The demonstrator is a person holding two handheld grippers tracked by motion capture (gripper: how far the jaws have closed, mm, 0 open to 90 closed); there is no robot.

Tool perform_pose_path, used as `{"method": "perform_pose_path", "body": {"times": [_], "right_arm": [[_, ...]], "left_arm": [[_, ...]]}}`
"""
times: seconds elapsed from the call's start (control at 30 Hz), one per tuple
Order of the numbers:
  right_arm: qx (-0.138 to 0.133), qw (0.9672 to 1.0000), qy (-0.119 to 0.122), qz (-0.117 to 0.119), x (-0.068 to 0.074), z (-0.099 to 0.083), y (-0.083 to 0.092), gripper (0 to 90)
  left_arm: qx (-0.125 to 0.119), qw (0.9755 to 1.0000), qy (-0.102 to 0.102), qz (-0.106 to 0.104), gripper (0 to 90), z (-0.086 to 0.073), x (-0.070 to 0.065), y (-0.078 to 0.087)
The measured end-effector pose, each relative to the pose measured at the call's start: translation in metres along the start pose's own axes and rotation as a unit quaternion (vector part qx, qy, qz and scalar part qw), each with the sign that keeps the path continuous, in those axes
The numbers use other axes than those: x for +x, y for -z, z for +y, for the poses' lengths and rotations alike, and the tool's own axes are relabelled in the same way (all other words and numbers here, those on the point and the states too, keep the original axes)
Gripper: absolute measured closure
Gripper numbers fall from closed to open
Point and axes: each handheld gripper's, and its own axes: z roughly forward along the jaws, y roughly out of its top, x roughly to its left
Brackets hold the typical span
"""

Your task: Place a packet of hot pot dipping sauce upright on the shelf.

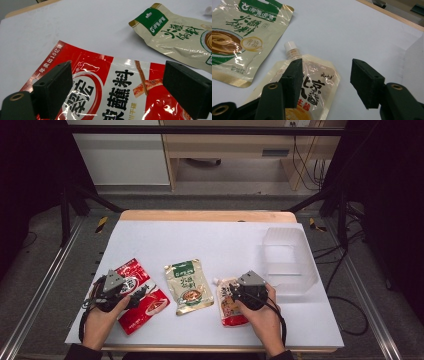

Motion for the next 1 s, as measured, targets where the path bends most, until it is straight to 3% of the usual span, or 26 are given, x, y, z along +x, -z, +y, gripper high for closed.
{"method": "perform_pose_path", "body": {"times": [0.23, 0.4, 0.7, 0.87, 1.0], "right_arm": [[0.008, 0.9998, -0.014, 0.013, -0.006, -0.001, -0.010, 44.9], [0.019, 0.9992, -0.029, 0.021, -0.008, 0.000, -0.021, 47.5], [0.038, 0.9985, -0.027, 0.028, -0.006, 0.001, -0.038, 52.6], [0.047, 0.9979, -0.038, 0.025, -0.010, -0.001, -0.040, 50.6], [0.056, 0.9971, -0.043, 0.029, -0.011, -0.002, -0.043, 43.7]], "left_arm": [[-0.002, 1.0000, -0.006, 0.001, 10.7, 0.004, -0.004, -0.001], [0.009, 0.9997, -0.023, 0.001, 11.0, 0.004, -0.010, -0.003], [0.010, 0.9995, -0.031, -0.008, 11.6, 0.004, -0.011, -0.003], [0.012, 0.9993, -0.033, -0.011, 11.7, 0.004, -0.012, -0.003], [0.016, 0.9991, -0.037, -0.016, 11.8, 0.004, -0.014, -0.004]]}}
